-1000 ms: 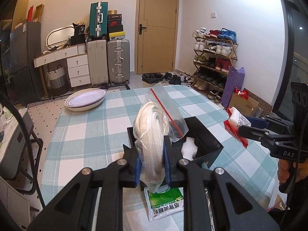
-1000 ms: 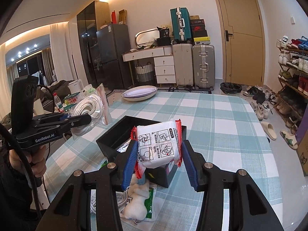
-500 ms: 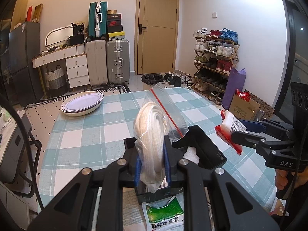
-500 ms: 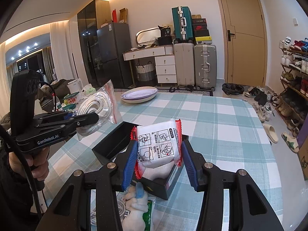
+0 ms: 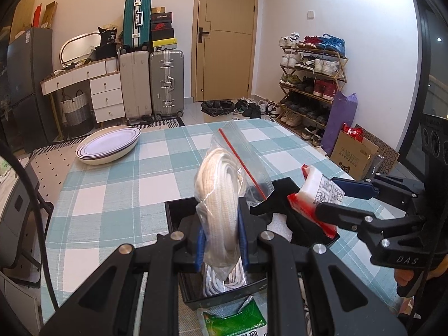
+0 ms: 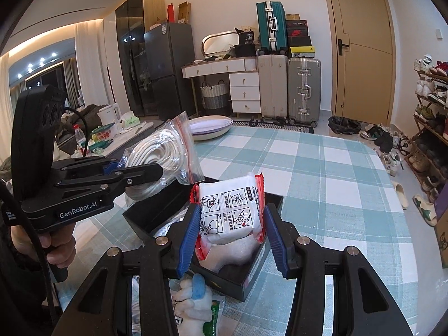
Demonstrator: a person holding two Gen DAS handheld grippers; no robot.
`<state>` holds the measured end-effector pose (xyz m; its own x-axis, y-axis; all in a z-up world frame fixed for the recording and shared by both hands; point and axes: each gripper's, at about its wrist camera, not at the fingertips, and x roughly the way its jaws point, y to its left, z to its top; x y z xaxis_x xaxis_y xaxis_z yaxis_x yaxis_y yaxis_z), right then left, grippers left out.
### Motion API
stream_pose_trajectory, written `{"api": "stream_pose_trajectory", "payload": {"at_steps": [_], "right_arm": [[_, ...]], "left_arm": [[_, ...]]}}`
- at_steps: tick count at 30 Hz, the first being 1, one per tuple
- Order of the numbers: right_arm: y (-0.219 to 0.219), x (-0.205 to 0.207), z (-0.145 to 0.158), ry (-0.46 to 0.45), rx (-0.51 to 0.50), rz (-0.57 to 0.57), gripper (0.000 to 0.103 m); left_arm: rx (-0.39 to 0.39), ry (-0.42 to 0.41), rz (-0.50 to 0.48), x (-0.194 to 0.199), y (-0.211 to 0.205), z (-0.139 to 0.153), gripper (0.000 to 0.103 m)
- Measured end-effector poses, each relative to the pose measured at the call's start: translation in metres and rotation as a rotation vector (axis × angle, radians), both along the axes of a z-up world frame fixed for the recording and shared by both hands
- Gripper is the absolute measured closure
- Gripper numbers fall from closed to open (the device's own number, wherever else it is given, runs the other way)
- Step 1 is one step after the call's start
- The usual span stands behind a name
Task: Organize soft objects
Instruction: 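Lower the red-and-white packet and ziplock cable bag into the black box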
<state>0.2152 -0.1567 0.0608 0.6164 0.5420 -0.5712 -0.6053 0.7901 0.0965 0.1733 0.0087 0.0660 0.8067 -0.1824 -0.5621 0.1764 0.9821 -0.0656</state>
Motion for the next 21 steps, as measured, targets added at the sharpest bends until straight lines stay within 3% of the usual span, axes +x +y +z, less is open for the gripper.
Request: {"api": "stream_pose_trajectory", "payload": {"at_steps": [21], "right_arm": [[0.019,0.021,-0.028,0.017,-0.061,0.009,0.056]], "left_arm": [[0.035,0.022,-0.006,0.018,-0.012,-0.026,0.086]]}}
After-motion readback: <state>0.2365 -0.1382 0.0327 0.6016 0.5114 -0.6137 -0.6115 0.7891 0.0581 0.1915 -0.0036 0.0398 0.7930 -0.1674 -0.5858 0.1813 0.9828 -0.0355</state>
